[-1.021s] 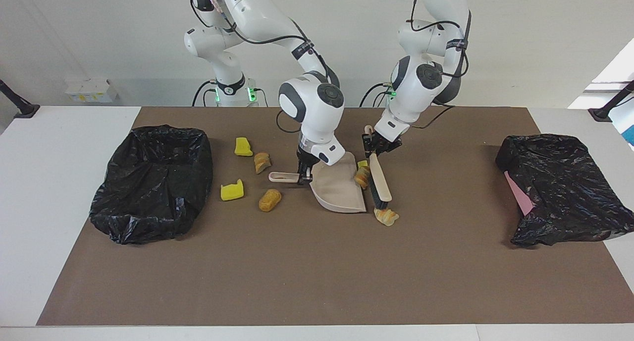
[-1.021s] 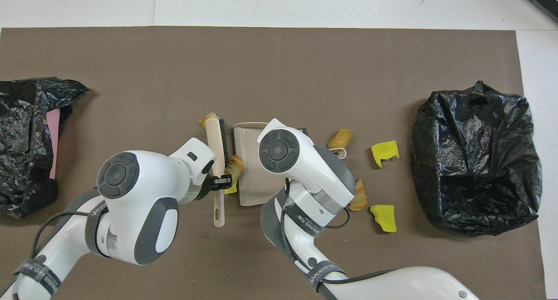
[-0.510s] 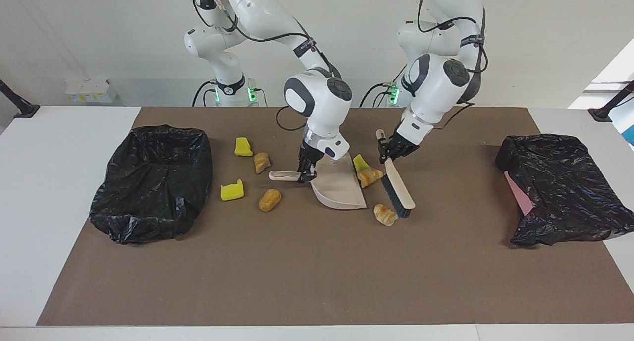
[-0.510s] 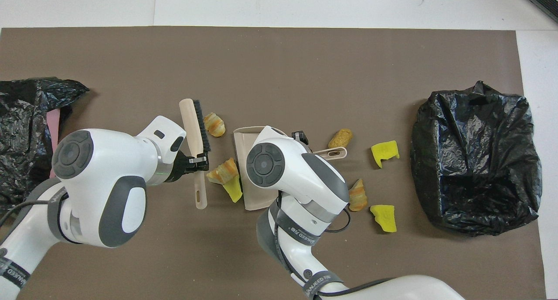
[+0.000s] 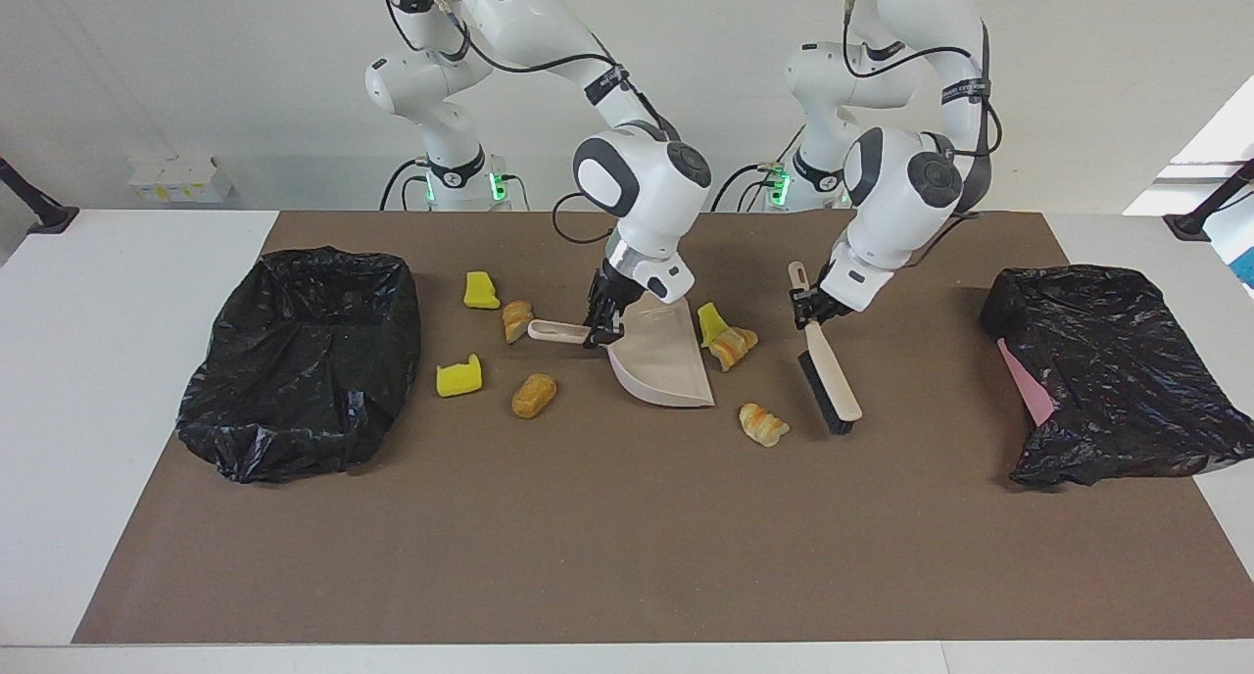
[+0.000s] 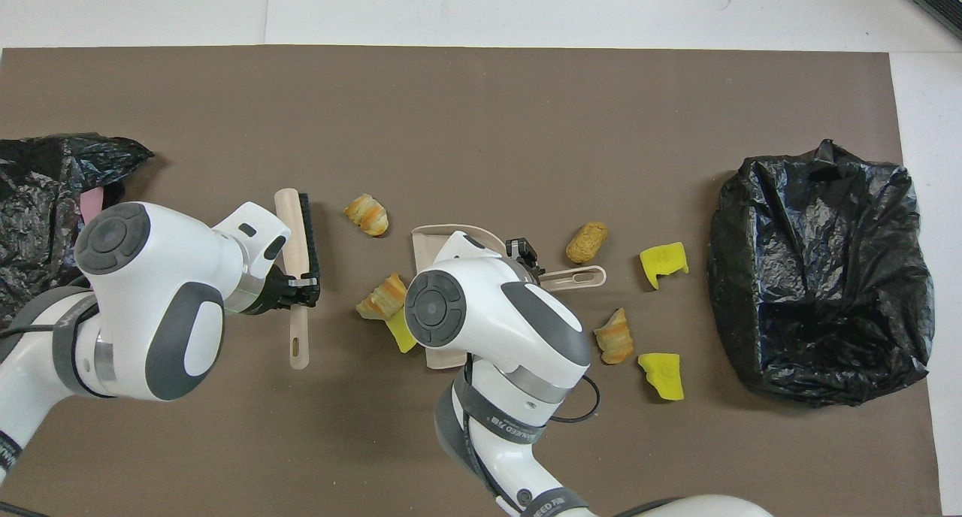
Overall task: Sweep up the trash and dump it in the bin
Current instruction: 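Sweep more debris into the dustpan with the brush, left gripper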
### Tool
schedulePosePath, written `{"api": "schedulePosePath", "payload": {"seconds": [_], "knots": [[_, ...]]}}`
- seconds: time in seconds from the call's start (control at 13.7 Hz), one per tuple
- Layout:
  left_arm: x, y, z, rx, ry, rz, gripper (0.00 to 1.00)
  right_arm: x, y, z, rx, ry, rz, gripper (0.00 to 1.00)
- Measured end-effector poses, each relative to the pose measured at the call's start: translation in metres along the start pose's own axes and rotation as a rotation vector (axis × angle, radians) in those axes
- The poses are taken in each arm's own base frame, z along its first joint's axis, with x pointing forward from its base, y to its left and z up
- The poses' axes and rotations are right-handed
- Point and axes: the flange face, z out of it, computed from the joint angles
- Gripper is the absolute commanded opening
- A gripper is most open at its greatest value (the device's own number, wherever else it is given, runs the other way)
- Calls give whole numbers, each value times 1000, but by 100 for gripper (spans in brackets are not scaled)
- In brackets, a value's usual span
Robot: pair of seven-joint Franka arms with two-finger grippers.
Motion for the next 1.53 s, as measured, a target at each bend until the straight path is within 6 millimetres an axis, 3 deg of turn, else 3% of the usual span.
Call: {"api": "schedulePosePath", "payload": {"seconds": [0.29,0.44,0.58,0.73,1.09,1.24,1.39,1.53], "knots": [[-40,54,34,-1,-76,94,0,-4,-5,4,38,-26,51,0],[-61,87,39,-67,-110,111,0,-5,-6,5,43,-28,56,0],[-73,107,41,-141,-136,130,0,-5,-6,5,48,-25,60,0],[-65,102,35,-177,-122,123,0,-6,-5,5,52,-22,64,0],[-12,46,-12,-136,-16,111,0,-6,-6,6,56,-23,99,0],[6,32,-28,-106,15,109,0,-6,-8,7,75,-23,139,0],[26,18,-30,-56,26,136,0,-6,-10,8,101,-23,187,0],[48,5,-16,-19,11,189,0,-6,-12,8,116,-21,220,0]]}}
